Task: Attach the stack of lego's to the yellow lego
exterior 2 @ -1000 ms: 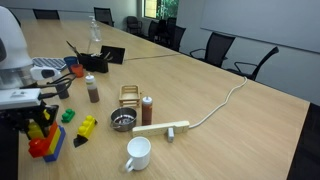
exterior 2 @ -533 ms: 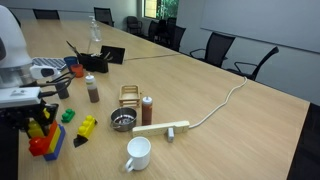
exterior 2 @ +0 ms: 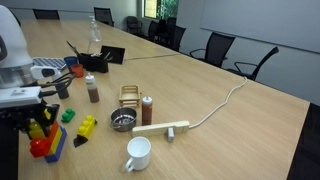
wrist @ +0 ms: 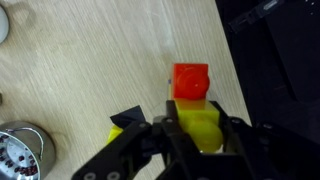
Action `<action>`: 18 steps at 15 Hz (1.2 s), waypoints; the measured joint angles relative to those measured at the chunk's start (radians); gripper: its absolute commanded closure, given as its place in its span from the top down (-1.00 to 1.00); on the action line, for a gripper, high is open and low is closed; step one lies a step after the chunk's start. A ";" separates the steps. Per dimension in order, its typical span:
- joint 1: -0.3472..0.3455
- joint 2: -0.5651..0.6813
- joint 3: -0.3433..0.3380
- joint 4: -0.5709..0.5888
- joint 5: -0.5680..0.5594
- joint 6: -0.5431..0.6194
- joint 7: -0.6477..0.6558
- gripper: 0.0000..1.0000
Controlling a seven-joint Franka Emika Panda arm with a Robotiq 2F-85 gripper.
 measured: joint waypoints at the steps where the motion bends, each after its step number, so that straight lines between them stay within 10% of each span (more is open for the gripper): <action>1: 0.000 0.000 0.000 0.001 0.000 -0.004 0.000 -0.79; 18: 0.000 -0.034 0.014 0.098 0.094 -0.166 0.001 -0.79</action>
